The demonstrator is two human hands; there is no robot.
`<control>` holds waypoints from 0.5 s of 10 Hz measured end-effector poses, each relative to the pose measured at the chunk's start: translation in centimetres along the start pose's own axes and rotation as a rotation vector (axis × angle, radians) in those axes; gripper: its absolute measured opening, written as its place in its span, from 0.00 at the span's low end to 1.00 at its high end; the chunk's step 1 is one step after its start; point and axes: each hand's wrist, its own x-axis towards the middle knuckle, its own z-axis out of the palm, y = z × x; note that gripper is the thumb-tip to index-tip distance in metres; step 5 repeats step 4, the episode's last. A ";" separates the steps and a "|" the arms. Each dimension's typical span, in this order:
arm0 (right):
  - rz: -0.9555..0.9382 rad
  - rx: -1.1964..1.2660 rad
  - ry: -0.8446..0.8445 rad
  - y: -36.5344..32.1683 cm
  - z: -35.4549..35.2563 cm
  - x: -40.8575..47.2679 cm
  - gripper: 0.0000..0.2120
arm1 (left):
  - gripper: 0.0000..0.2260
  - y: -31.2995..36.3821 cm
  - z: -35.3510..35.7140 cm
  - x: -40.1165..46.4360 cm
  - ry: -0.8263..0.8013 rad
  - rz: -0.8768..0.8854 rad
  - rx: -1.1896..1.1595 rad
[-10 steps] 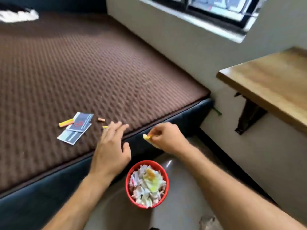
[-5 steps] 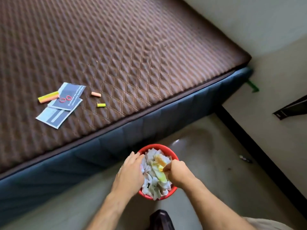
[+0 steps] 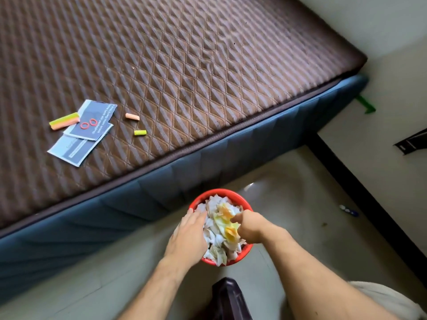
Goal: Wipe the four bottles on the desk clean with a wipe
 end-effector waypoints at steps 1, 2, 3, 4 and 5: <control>-0.037 0.060 0.071 -0.5 -1.1 -1.4 0.27 | 0.29 0.1 -0.2 -0.3 0.023 0.031 0.030; -0.091 0.080 0.167 -1.3 -2.0 -3.0 0.25 | 0.28 1.1 -2.0 -1.4 0.066 0.057 0.085; -0.180 0.040 0.290 -2.2 -3.1 -5.1 0.21 | 0.26 2.4 -4.6 -2.8 0.155 0.082 0.136; -0.244 0.020 0.423 -2.8 -4.6 -8.8 0.24 | 0.26 3.5 -7.7 -4.3 0.220 0.131 0.210; -0.244 0.020 0.423 -2.8 -4.6 -8.8 0.24 | 0.26 3.5 -7.7 -4.3 0.220 0.131 0.210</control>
